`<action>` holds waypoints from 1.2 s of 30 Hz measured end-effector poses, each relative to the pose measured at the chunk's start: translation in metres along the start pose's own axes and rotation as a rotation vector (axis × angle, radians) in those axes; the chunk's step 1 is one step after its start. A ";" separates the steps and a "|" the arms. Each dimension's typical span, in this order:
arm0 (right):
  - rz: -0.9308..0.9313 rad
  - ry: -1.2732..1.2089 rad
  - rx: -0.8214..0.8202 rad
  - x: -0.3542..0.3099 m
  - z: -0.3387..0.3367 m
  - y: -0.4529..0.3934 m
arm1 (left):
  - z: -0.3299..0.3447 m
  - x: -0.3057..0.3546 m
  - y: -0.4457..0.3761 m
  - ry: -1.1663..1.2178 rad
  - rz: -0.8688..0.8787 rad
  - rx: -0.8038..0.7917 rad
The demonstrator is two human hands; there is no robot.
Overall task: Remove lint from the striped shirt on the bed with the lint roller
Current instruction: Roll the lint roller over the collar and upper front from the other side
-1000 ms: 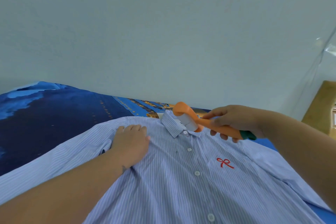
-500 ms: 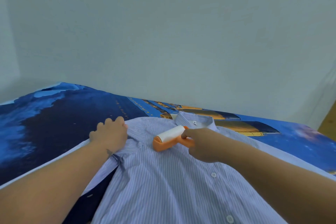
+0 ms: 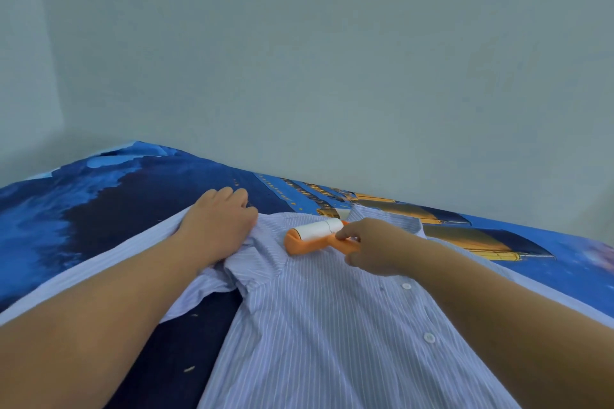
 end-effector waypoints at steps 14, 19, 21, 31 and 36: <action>0.005 -0.023 0.013 -0.002 0.005 -0.035 | 0.036 0.034 0.004 0.774 -0.249 -0.700; 0.005 -0.071 -0.012 0.008 0.003 -0.012 | 0.035 0.042 0.011 0.576 -0.129 -0.547; 0.009 -0.063 -0.040 0.012 0.002 0.000 | 0.035 0.044 0.012 0.508 -0.100 -0.540; 0.039 -0.050 -0.158 0.031 -0.020 0.059 | 0.027 0.048 0.016 0.232 -0.081 -0.550; 0.055 -0.198 0.011 0.042 -0.058 0.085 | -0.012 0.059 0.012 0.197 -0.058 -0.327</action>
Point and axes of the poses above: each hand's wrist, its own y-axis away from the middle knuckle, its own z-axis out of the palm, x = y × z, the point moved 8 cm from there along -y, towards the middle knuckle, and after that the axes turned 15 degrees about -z, right-handed, at the moved point
